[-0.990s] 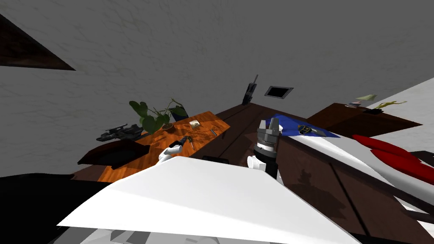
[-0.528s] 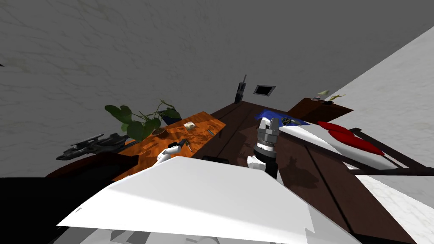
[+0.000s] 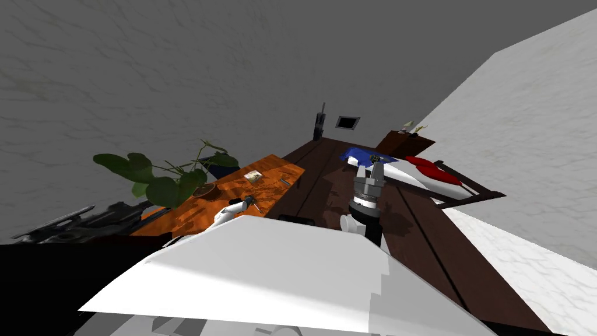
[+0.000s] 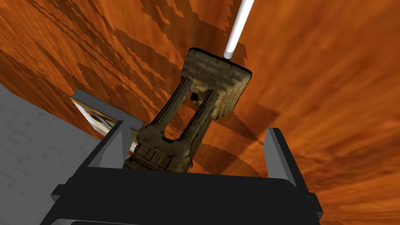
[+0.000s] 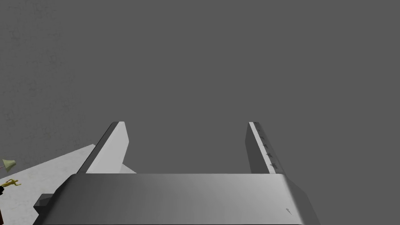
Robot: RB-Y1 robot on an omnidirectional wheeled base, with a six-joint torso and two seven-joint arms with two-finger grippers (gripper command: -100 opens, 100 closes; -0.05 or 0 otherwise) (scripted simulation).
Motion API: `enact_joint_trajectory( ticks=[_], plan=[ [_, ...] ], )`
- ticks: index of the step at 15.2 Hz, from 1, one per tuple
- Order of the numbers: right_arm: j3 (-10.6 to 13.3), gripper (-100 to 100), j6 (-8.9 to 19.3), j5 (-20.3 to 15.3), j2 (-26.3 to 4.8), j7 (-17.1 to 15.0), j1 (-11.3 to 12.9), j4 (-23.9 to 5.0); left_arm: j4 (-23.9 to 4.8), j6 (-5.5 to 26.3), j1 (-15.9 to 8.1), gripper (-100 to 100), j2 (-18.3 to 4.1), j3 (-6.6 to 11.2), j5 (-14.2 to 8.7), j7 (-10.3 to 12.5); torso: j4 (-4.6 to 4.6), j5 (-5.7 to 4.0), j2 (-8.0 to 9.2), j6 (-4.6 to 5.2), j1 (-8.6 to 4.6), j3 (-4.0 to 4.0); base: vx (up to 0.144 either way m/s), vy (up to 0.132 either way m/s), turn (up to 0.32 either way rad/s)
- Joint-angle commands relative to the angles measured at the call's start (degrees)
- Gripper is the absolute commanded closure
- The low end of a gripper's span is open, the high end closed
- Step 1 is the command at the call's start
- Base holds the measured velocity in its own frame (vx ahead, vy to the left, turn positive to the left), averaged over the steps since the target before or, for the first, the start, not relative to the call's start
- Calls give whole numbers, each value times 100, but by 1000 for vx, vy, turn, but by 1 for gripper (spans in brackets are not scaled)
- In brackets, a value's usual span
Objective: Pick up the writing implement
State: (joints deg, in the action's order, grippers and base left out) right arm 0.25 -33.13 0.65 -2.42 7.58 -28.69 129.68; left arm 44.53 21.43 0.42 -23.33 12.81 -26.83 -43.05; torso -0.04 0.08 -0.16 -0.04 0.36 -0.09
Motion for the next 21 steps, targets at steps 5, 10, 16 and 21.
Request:
enact_joint_trajectory(
  ticks=[5,10,16,21],
  plan=[
    [0,0,0,0,0,0,1,0,-976,488,-331,-100,-126,170,-317,-427,0,2,2,4,8,1,-37,63,-314],
    [0,0,0,0,0,0,1,0,-1288,655,-418,-100,-161,219,-409,-549,1,1,1,4,3,1,-39,53,-208],
    [0,0,0,0,0,0,0,0,-1955,1032,-643,-100,-247,344,-648,-863,-1,1,-4,0,4,-3,-34,48,-209],
    [0,0,0,0,-1,0,1,0,-2450,1301,-804,-100,-306,433,-819,-1088,1,2,1,4,11,1,-47,60,-280]
  ],
)
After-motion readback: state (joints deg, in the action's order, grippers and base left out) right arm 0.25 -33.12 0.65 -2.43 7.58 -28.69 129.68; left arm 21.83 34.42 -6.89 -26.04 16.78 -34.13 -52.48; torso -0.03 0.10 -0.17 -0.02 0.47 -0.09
